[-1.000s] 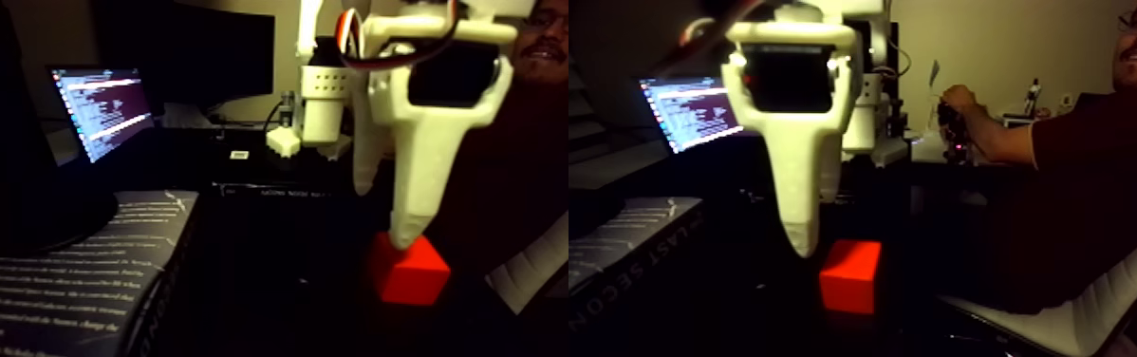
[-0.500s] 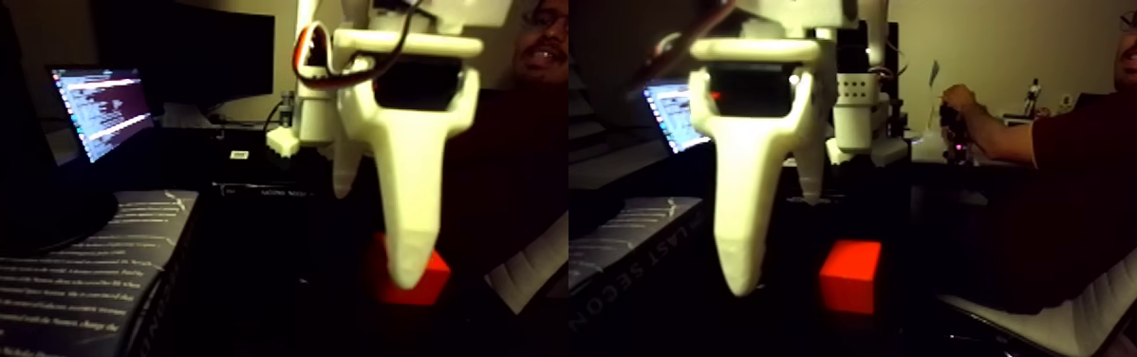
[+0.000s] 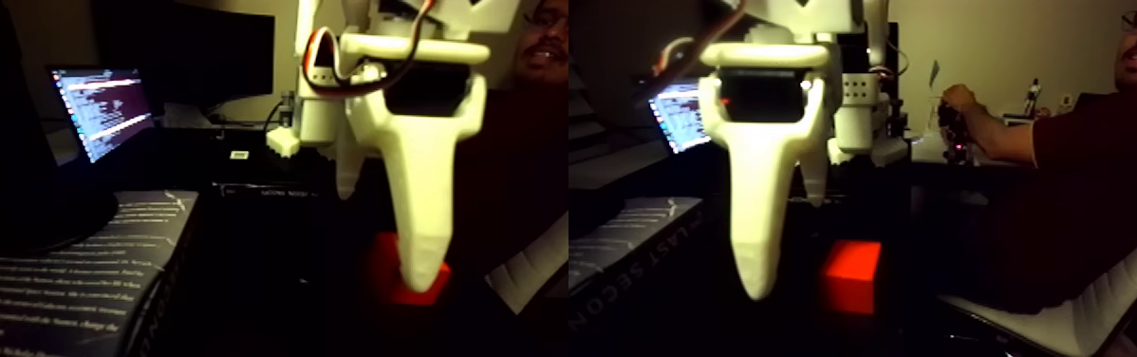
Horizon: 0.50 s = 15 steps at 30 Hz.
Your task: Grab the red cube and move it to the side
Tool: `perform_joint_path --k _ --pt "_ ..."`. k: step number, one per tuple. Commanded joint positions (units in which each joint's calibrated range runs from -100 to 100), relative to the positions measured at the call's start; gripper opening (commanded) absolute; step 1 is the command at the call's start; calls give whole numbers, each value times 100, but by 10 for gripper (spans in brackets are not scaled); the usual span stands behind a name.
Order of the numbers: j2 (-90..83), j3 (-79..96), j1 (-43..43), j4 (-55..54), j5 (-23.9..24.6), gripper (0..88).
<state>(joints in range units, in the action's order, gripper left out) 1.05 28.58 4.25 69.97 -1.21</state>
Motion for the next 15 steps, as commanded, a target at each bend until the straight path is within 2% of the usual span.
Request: perform_joint_path --k 1,15 --pt "-21 -151 42 30 -44 448" --pt "-366 529 350 -156 5 448"
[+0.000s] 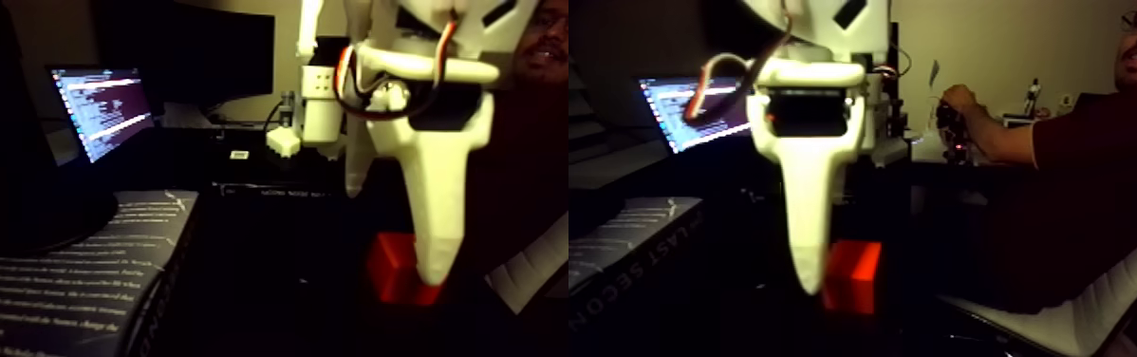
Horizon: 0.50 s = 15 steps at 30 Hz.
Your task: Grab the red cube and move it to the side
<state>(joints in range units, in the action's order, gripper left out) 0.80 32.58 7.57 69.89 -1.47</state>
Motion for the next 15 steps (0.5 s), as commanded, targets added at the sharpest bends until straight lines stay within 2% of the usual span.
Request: perform_joint_path --k 1,15 --pt "-441 212 26 -182 25 448" --pt "-525 94 -57 -215 160 448"
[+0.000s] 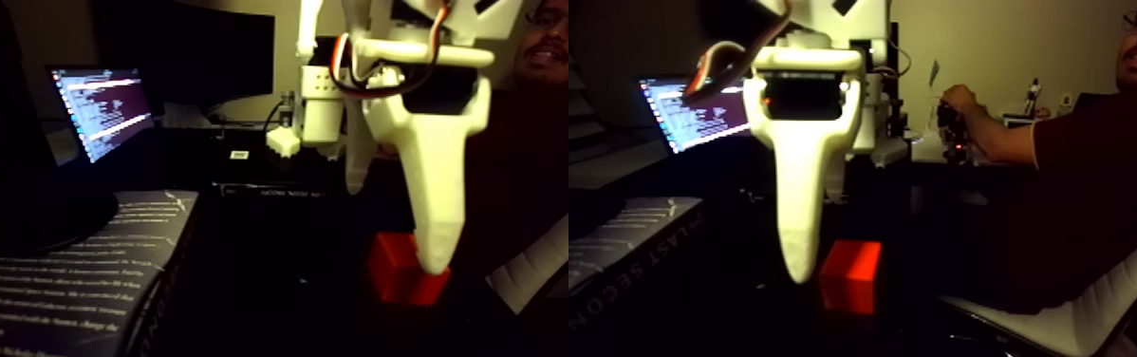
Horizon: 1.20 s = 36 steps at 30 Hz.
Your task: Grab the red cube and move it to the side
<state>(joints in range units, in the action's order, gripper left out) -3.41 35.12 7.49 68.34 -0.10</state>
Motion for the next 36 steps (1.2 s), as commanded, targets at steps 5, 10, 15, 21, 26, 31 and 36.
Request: perform_joint_path --k 5,10,15,21,26,31,36 --pt "181 -178 -150 -314 213 447" --pt "274 -188 -274 -542 288 447" --pt "299 -115 -266 -668 337 447" --pt "374 -151 -249 -643 245 447" --pt "534 -188 -333 -668 207 447" --pt "484 -188 -274 -660 143 447" --pt "475 -188 -125 -660 153 447"
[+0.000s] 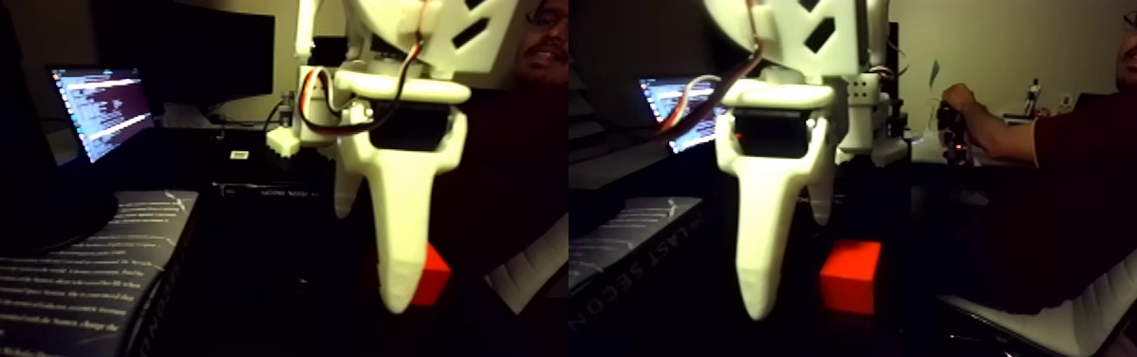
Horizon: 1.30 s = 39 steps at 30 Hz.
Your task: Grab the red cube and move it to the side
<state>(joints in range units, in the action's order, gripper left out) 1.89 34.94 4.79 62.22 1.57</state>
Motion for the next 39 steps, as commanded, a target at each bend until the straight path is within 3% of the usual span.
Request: perform_joint_path --k 1,18,39 --pt "-55 -169 196 -48 2 447" --pt "21 -269 720 -166 23 447" --pt "349 -351 720 -251 -20 447"
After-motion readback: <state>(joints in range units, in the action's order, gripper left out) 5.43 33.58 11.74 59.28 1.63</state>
